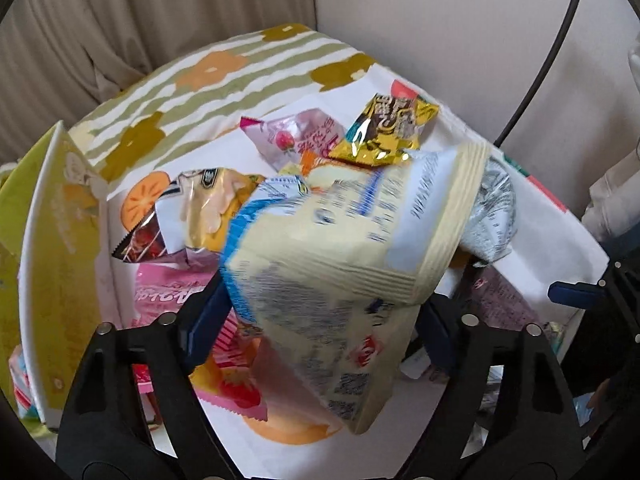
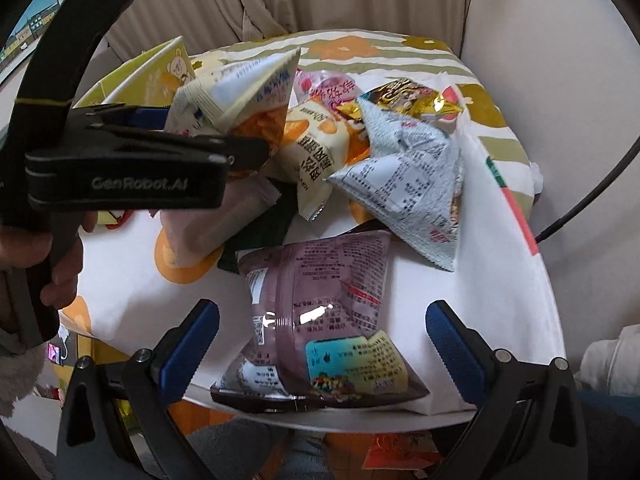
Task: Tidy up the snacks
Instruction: 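Grasp the cream snack bag with the left gripper while the right grasps the mauve bag, then carry both bags over the cardboard box with both grippers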
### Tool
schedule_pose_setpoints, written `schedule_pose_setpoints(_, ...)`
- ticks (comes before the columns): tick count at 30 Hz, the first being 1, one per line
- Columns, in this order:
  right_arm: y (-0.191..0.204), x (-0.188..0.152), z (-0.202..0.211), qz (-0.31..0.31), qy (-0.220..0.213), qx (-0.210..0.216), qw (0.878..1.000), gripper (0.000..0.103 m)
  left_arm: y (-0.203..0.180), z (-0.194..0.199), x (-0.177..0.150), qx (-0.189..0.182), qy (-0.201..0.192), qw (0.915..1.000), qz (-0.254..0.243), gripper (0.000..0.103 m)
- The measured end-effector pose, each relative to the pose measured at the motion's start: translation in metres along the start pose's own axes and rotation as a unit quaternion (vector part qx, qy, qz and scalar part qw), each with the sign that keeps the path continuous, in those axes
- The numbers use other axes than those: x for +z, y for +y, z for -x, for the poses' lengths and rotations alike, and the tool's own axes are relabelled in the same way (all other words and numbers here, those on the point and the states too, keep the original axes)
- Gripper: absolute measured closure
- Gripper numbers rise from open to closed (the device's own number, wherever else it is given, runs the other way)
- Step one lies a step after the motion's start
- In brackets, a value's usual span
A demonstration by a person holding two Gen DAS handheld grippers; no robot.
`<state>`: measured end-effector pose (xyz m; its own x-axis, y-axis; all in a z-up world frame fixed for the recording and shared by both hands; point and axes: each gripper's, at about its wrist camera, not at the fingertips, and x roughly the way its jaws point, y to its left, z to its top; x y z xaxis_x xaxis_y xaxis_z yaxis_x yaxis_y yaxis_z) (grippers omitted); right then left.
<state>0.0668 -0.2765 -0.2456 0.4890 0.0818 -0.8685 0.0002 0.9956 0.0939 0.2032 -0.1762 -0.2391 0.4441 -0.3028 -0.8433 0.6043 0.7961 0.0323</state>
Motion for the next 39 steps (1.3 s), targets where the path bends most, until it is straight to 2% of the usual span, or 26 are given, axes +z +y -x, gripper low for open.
schedule_pose_setpoints(1, 0.0, 0.0, -0.004, 0.001, 0.002, 0.001, 1.0, 0.0, 0.001, -0.001, -0.001, 0.001, 0.001, 1.0, -0.001, 0.033)
schedule_pose_setpoints(2, 0.001, -0.001, -0.006, 0.002, 0.003, 0.002, 1.0, 0.0, 0.002, -0.002, -0.001, -0.003, 0.003, 1.0, 0.0, 0.035)
schedule_pose_setpoints(8, 0.003, -0.003, -0.02, 0.002, 0.007, 0.01, 1.0, 0.0, 0.008, 0.001, -0.002, -0.008, 0.002, 0.9999, 0.008, 0.043)
schedule_pose_setpoints(12, 0.003, -0.003, -0.023, 0.004, 0.003, 0.005, 1.0, 0.0, 0.011, 0.006, -0.003, -0.008, 0.0, 0.9998, 0.019, 0.044)
schedule_pose_setpoints(17, 0.0, 0.0, -0.032, 0.006, 0.012, 0.006, 1.0, 0.015, 0.007, 0.009, -0.009, -0.002, 0.003, 0.9998, 0.019, 0.044)
schedule_pose_setpoints(19, 0.0, 0.001, -0.036, 0.004, 0.014, 0.012, 1.0, 0.017, 0.005, 0.009, -0.01, 0.004, 0.003, 0.9999, 0.014, 0.044)
schedule_pose_setpoints(21, 0.0, 0.0, -0.037, 0.005, 0.014, 0.016, 1.0, 0.024, 0.004, 0.009, -0.011, 0.003, 0.003, 0.9998, 0.017, 0.044)
schedule_pose_setpoints(22, 0.001, -0.001, -0.039, 0.007, 0.017, 0.023, 1.0, 0.03, 0.005, 0.008, -0.011, 0.003, 0.003, 0.9998, 0.019, 0.044)
schedule_pose_setpoints(26, 0.001, -0.002, -0.038, 0.01, 0.012, 0.025, 1.0, 0.038, 0.005, 0.009, -0.011, 0.003, 0.001, 0.9997, 0.022, 0.044)
schedule_pose_setpoints(34, 0.007, -0.004, -0.029, 0.011, 0.002, 0.03, 0.999, 0.04, 0.005, 0.021, -0.012, 0.009, -0.005, 0.9996, 0.028, 0.044)
schedule_pose_setpoints(39, 0.008, -0.004, -0.017, 0.015, -0.002, 0.039, 0.999, 0.04, 0.007, 0.042, -0.011, 0.02, -0.013, 0.999, 0.039, 0.044)
